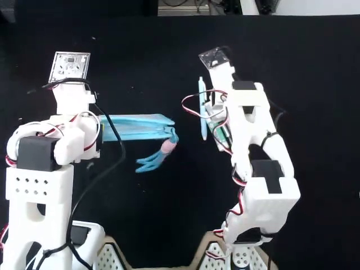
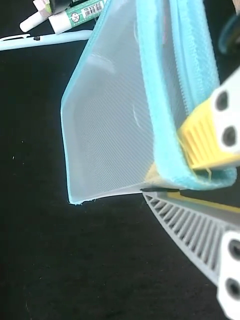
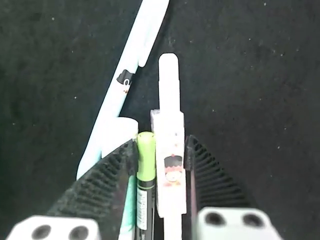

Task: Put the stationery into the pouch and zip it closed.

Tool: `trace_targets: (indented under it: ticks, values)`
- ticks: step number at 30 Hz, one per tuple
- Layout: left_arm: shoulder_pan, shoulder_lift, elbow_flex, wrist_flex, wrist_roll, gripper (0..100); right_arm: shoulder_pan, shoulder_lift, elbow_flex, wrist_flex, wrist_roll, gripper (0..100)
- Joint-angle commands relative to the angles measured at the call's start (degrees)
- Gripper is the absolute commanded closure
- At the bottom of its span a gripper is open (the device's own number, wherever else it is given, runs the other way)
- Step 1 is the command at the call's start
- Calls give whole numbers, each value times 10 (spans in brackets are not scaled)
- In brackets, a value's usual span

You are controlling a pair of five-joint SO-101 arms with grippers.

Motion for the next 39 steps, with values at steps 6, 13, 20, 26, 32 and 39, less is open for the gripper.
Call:
trace_targets:
  ticks: [6, 13, 20, 26, 32, 39]
  values:
    - [8, 4, 11, -4, -2, 970, 60, -2, -39, 16, 29, 875]
    - [8, 4, 11, -3, -2, 970, 67, -2, -121, 143, 25, 875]
    - [8, 4, 11, -2, -2, 970, 103, 19, -154, 119, 28, 875]
    - [8, 4, 11, -2, -2, 970, 99, 88, -175, 98, 40, 875]
    - [8, 4, 11, -2, -3, 970, 88, 128, -219, 99, 44, 875]
    - [8, 4, 11, -2, -4, 970, 87, 189, -284, 99, 45, 876]
